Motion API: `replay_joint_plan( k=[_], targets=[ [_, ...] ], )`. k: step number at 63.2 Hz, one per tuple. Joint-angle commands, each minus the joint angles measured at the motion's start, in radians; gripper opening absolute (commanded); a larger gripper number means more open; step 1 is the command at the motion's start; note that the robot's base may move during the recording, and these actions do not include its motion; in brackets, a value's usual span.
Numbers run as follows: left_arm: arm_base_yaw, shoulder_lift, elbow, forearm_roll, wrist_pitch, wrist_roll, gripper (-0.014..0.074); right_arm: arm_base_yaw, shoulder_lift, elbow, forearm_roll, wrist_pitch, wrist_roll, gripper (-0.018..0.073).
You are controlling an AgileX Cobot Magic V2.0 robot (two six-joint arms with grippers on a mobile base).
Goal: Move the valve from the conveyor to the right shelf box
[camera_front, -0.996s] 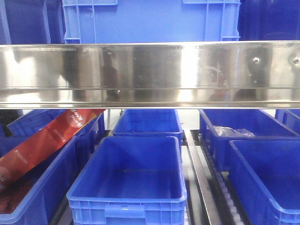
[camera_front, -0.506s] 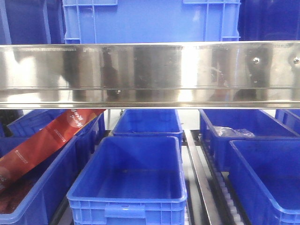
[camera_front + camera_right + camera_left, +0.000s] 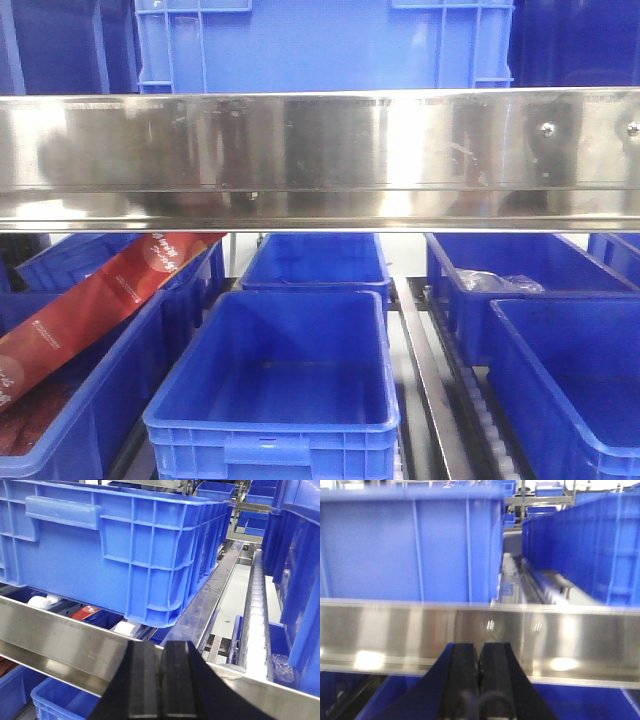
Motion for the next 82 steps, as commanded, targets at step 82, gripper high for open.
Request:
replay_joint_plan(
  k=[82],
  targets=[
    [-0.017, -0.030, 0.100, 0.000, -0.086, 0.002, -0.0111, -0.026, -0.035, 0.001, 0.007, 0.003, -0.001, -0.0154]
  ],
)
